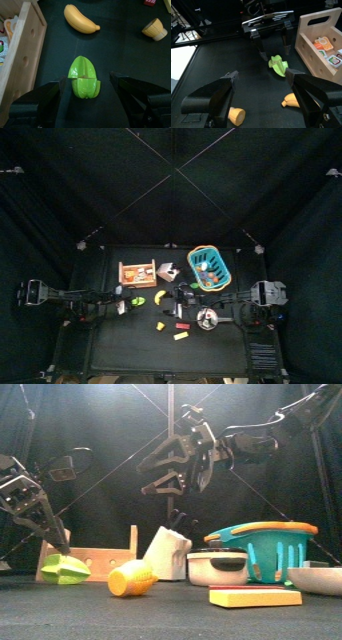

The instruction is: Grab squash half

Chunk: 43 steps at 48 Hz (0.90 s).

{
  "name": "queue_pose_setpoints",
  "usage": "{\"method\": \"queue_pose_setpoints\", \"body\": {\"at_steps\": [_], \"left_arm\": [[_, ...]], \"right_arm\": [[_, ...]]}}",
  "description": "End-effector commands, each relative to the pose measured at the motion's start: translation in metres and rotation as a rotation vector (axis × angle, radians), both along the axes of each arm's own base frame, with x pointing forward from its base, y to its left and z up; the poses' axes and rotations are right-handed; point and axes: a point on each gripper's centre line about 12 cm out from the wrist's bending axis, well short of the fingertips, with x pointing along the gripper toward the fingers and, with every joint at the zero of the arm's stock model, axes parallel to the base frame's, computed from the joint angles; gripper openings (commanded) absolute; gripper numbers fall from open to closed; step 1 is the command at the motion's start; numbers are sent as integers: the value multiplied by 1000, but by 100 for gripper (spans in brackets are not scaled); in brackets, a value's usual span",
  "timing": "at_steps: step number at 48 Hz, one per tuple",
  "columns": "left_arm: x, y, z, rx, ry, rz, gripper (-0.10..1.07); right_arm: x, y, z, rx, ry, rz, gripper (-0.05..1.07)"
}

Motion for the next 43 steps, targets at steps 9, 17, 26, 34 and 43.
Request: {"method": "queue_pose_setpoints", "body": {"at_steps": [9,17,26,34,43], "left_arm": [[14,2,25,-9,-28,-3,101],[14,21,63,-22,-25,58,101],[2,48,94,68,27,106,101],[4,68,104,214,29,110,101],[0,92,101,272,32,171,101]], "right_arm": [[-1,0,9,1,-23,-1,103],[-1,-1,8,14,-23,-12,103],[-4,-4,4,22,-7,-25,103],[-5,-4,1,22,15,-29,103],[-6,-5,-1,32,29,-40,103]]}}
